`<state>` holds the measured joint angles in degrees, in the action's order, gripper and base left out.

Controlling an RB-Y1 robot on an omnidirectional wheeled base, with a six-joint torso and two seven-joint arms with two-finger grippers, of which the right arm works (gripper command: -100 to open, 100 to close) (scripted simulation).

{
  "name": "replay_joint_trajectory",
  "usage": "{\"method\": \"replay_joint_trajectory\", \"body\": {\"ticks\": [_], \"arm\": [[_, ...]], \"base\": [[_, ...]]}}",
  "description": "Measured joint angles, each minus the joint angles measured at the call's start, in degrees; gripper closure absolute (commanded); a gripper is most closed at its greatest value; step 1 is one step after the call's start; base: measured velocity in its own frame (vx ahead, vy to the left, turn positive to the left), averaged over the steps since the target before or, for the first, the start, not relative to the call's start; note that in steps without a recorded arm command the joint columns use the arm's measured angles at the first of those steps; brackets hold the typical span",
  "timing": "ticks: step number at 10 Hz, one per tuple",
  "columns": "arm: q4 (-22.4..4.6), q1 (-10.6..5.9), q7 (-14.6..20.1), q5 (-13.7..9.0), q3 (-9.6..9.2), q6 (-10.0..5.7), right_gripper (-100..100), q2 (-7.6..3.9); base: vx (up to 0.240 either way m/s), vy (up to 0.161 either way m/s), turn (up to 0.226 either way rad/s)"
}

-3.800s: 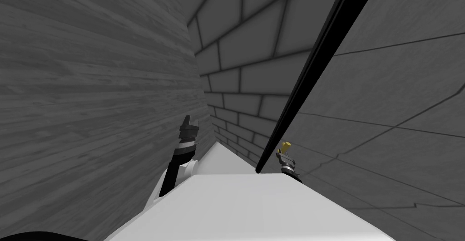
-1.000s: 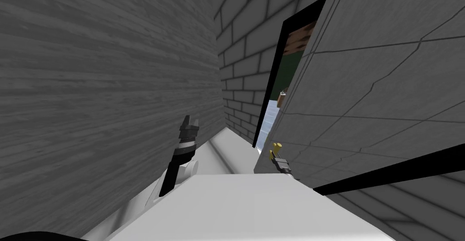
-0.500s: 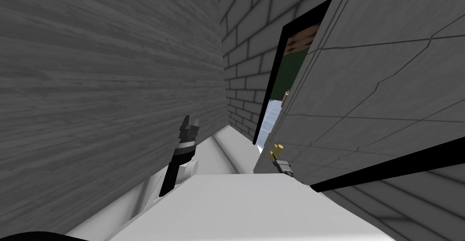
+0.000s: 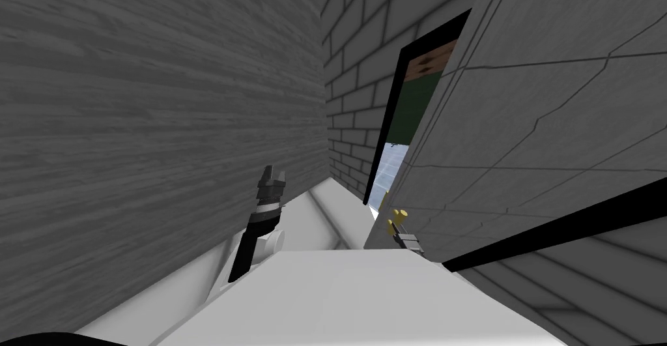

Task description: Pull the door open

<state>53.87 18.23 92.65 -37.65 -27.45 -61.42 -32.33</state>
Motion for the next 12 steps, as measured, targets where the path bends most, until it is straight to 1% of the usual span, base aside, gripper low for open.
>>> {"method": "replay_joint_trajectory", "body": {"ticks": [1, 3, 6, 8, 9, 12], "arm": [[-0.39, -0.21, 0.44, 0.18, -0.17, -0.58, 100, -0.26], [-0.6, -0.05, 1.27, 0.54, -0.68, -1.32, 100, -1.0], [-2.51, -0.27, 2.78, 1.33, -1.77, -3.06, 100, -1.55], [-2.89, -0.2, 3.49, 1.65, -2.26, -3.75, 100, -2.0], [-2.95, -0.18, 3.56, 1.7, -2.35, -3.75, 100, -2.0], [-3.9, -0.49, 4.36, 2.01, -2.84, -4.78, 100, -2.37]], "base": [[-0.227, -0.036, 0.142], [-0.238, -0.056, 0.15], [-0.191, -0.031, 0.116], [-0.145, -0.036, 0.067], [-0.153, -0.023, 0.129], [-0.174, -0.055, 0.127]]}}
